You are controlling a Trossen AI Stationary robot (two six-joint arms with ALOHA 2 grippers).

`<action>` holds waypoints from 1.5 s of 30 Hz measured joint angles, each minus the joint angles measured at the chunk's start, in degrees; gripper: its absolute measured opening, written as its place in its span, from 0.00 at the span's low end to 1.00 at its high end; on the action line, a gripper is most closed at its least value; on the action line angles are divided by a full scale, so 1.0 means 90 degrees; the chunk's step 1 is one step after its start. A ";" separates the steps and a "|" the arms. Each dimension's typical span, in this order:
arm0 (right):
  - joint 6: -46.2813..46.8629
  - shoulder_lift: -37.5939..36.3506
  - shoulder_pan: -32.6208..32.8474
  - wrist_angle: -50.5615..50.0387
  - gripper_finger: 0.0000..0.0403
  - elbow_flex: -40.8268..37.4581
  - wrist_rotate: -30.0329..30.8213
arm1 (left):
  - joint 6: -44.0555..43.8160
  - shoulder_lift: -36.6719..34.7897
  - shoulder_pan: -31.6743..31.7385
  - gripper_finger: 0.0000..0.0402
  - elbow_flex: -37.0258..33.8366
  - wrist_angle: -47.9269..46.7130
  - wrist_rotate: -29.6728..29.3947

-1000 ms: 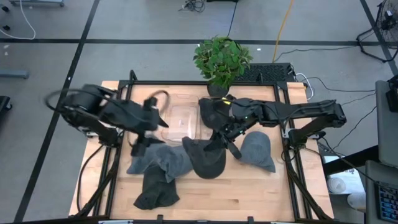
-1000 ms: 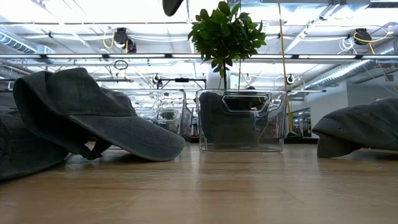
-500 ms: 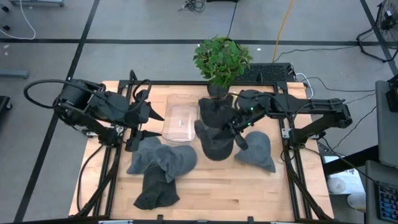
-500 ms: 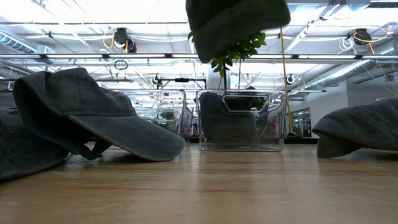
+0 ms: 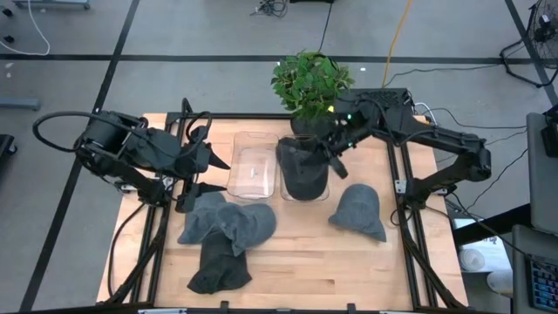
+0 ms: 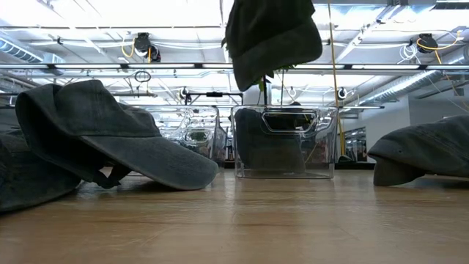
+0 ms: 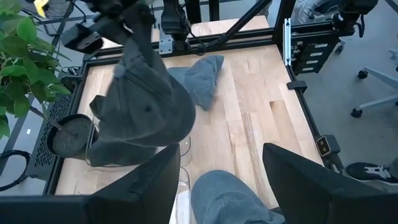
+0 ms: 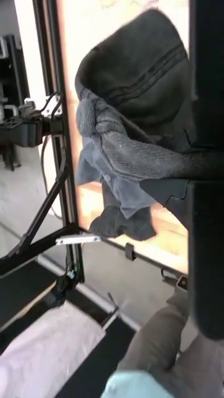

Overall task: Pick & Place hat
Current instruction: Put the right black cap into the right transparent bin

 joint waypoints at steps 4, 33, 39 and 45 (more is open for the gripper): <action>-0.0253 -0.0002 -0.0491 -0.0162 0.00 0.0000 -0.0587 | 0.0026 0.0000 0.0000 0.60 0.0000 0.0000 -0.0005; -0.0913 0.0398 -0.1363 -0.0186 0.00 -0.0002 -0.1435 | 0.0060 0.0000 0.0000 0.60 0.0000 0.0000 -0.0136; -0.0937 0.0398 -0.1358 -0.0186 0.00 -0.0002 -0.1438 | 0.0079 0.0000 0.0000 0.60 0.0000 0.0000 -0.0138; -0.0963 0.0398 -0.1358 -0.0186 0.00 -0.0002 -0.1431 | 0.0092 0.0000 0.0000 0.60 0.0000 0.0000 -0.0138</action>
